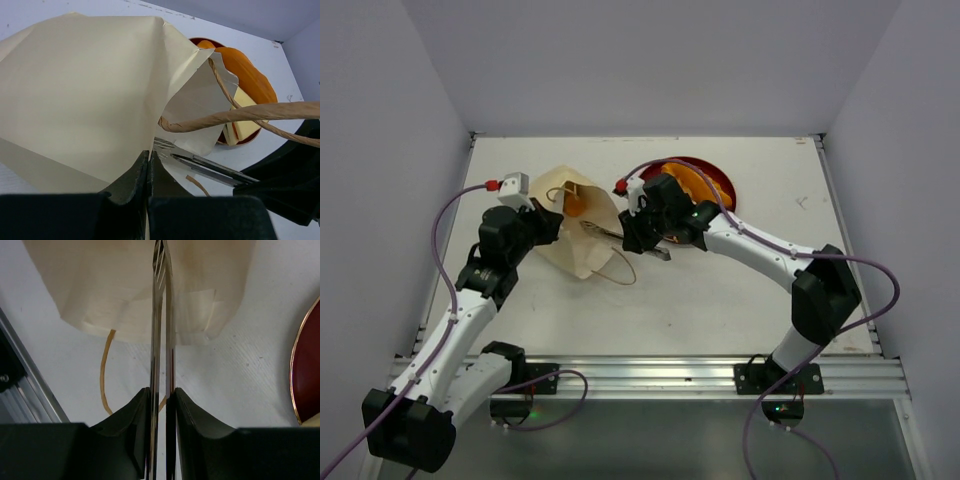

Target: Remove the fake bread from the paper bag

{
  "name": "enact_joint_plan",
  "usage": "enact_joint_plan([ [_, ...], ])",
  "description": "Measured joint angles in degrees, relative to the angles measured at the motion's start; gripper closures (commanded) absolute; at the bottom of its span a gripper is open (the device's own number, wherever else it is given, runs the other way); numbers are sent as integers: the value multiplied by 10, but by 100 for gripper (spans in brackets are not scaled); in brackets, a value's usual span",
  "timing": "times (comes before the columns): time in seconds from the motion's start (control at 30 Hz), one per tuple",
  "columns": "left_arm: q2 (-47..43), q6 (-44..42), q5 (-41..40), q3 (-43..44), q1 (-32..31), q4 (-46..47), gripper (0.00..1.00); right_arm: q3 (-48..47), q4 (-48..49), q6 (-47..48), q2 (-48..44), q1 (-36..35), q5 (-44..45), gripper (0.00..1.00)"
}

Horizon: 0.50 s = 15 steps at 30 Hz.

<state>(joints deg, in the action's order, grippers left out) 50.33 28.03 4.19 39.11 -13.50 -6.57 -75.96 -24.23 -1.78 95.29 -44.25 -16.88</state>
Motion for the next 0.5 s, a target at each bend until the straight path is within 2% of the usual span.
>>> enact_joint_plan([
  [0.1, 0, 12, -3, -2, 0, 9, 100, 3, 43, -64, 2, 0, 27, 74],
  [0.3, 0, 23, -6, -9, 0, 27, 100, 11, 122, -181, 6, 0, 86, 70],
  [0.5, 0, 29, -6, -17, 0, 41, 100, 14, 162, -269, 37, 0, 99, 67],
])
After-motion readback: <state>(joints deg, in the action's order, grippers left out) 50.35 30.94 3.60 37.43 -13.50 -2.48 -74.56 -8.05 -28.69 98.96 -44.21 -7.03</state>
